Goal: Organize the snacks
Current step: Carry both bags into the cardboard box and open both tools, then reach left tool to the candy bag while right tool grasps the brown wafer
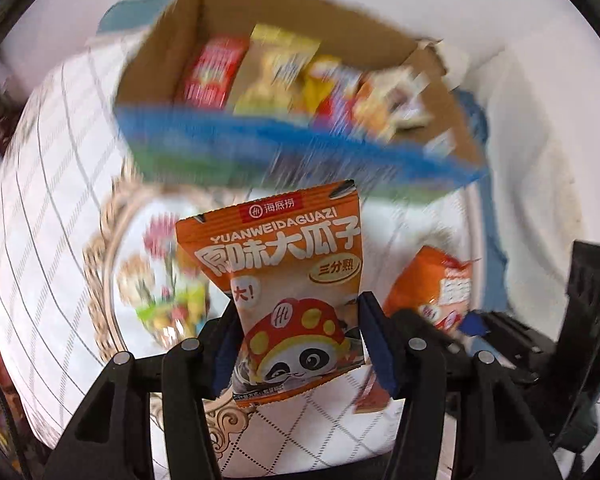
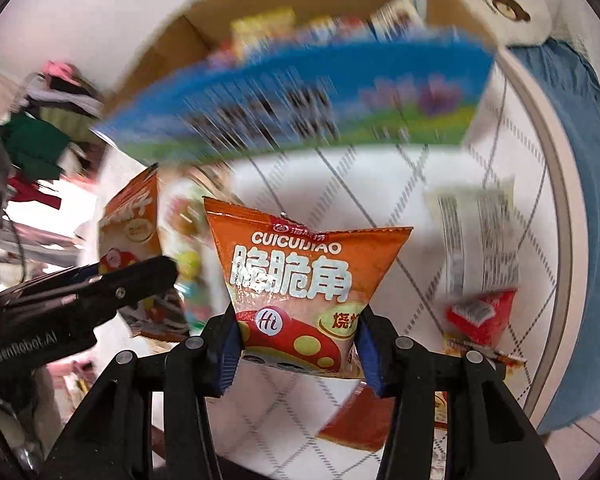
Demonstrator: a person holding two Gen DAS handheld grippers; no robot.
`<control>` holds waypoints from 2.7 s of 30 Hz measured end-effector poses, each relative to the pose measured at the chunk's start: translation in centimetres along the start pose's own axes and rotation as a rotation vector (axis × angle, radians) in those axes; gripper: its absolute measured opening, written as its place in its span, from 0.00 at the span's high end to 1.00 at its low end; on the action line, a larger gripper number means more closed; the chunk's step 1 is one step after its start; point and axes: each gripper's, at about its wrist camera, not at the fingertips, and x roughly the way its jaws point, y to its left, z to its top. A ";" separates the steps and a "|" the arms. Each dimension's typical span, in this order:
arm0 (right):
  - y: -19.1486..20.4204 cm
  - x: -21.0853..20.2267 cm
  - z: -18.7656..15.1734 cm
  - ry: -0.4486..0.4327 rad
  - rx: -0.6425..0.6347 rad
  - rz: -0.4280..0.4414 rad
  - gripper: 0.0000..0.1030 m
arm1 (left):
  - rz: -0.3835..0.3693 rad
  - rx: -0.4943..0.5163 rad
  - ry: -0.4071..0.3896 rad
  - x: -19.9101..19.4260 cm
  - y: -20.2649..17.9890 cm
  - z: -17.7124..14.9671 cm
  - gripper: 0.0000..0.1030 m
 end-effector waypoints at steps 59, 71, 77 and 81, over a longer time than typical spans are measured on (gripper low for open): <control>-1.9 3.8 17.8 0.107 0.046 -0.186 0.05 | 0.175 -0.049 0.202 3.9 5.4 14.8 0.23; 0.4 -2.9 14.8 -0.085 -0.035 -0.230 0.05 | 0.198 -0.003 -0.082 -2.8 2.3 10.4 0.23; 1.0 -6.3 9.9 -0.152 -0.051 -0.194 0.05 | 0.218 -0.004 -0.147 -4.3 2.9 4.1 0.23; -1.2 -4.3 4.0 -0.063 0.033 -0.137 0.05 | 0.238 -0.043 -0.047 -0.7 5.2 -1.2 0.23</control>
